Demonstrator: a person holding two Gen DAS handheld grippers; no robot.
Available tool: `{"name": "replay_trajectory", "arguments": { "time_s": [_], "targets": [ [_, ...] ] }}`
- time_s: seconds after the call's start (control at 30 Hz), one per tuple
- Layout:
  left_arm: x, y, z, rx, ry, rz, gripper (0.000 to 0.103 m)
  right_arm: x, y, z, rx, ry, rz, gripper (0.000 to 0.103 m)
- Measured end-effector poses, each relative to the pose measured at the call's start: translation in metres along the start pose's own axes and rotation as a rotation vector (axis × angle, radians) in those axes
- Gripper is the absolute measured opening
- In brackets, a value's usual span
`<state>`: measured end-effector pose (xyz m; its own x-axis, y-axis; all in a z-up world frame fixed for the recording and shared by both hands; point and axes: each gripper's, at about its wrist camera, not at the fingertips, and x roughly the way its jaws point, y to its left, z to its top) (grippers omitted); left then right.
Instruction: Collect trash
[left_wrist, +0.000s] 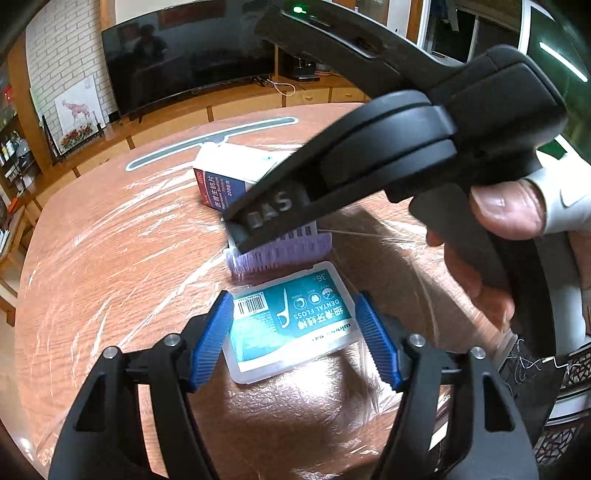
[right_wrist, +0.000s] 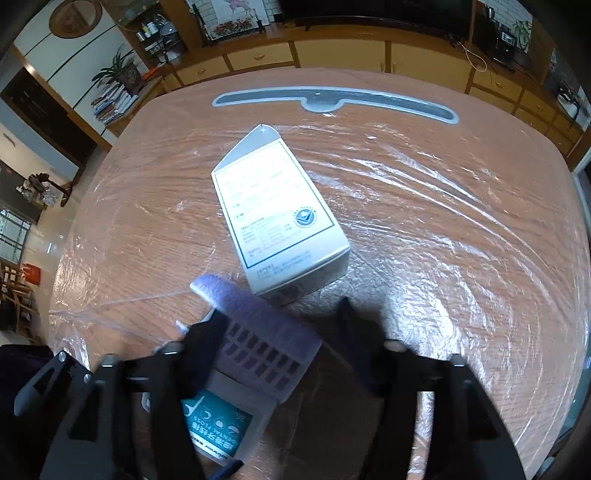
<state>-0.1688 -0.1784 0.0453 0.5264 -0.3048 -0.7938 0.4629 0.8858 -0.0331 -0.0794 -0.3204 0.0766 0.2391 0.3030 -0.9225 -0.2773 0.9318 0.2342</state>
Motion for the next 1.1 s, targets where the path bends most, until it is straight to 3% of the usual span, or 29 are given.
{"name": "replay_trajectory", "arguments": {
  "time_s": [0.23,0.4,0.6,0.77,0.87,0.93,1.03,1.07,1.1],
  "targets": [
    [0.000,0.013,0.000,-0.033,-0.002,0.006,0.071,-0.002,0.009,0.004,0.040,0.014,0.016,0.072],
    [0.001,0.015,0.000,-0.040,0.005,-0.003,0.071,-0.002,0.021,0.008,-0.017,0.012,-0.035,0.073],
    [0.008,0.004,0.006,-0.001,0.005,0.037,0.071,0.006,0.017,0.012,0.034,0.061,0.026,0.073],
    [0.012,-0.003,0.006,0.031,0.004,0.076,0.072,0.013,0.027,0.019,0.015,0.076,-0.048,0.073],
    [0.015,-0.009,0.006,0.064,0.020,0.078,0.074,0.015,0.030,0.024,-0.002,0.098,-0.047,0.073],
    [0.015,-0.012,0.006,0.082,0.021,0.063,0.074,0.015,0.032,0.026,-0.014,0.096,-0.041,0.066],
    [0.012,-0.010,0.005,0.094,0.009,0.029,0.061,0.014,0.030,0.027,-0.028,0.085,-0.055,0.055],
    [0.012,-0.007,0.008,0.089,0.009,0.015,0.054,0.012,0.028,0.025,-0.024,0.079,-0.042,0.051],
    [0.009,-0.005,0.008,0.078,0.007,-0.009,0.036,0.011,0.026,0.024,-0.020,0.074,-0.028,0.046]
  ]
}}
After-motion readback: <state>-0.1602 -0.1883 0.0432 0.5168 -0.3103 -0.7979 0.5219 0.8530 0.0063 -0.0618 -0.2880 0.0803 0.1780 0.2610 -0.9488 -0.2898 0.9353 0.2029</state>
